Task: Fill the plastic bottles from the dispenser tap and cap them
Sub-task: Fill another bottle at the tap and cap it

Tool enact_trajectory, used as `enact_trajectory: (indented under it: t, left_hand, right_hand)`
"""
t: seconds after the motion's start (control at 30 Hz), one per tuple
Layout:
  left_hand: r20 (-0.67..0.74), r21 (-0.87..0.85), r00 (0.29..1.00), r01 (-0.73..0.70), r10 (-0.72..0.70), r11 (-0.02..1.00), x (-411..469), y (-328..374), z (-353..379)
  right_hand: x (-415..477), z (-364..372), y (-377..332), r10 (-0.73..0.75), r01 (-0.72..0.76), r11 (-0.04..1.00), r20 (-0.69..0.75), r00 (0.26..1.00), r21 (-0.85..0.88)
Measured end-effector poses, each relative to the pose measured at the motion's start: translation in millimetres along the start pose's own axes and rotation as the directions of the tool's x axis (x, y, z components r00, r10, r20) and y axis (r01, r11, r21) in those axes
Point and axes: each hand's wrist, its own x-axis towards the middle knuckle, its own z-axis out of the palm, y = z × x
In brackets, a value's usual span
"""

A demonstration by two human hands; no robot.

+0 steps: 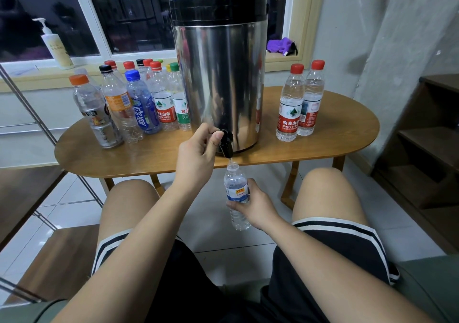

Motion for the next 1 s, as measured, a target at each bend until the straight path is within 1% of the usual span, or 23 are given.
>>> enact_trajectory:
  t: [1.0]
  left_hand:
    - [0.002, 0.014, 1.0, -0.007, 0.007, 1.0, -0.3, -1.2, -0.7]
  right_hand:
    - [2.5, 2.6, 3.5, 0.011, -0.01, 1.0, -0.019, 1.0, 0.01]
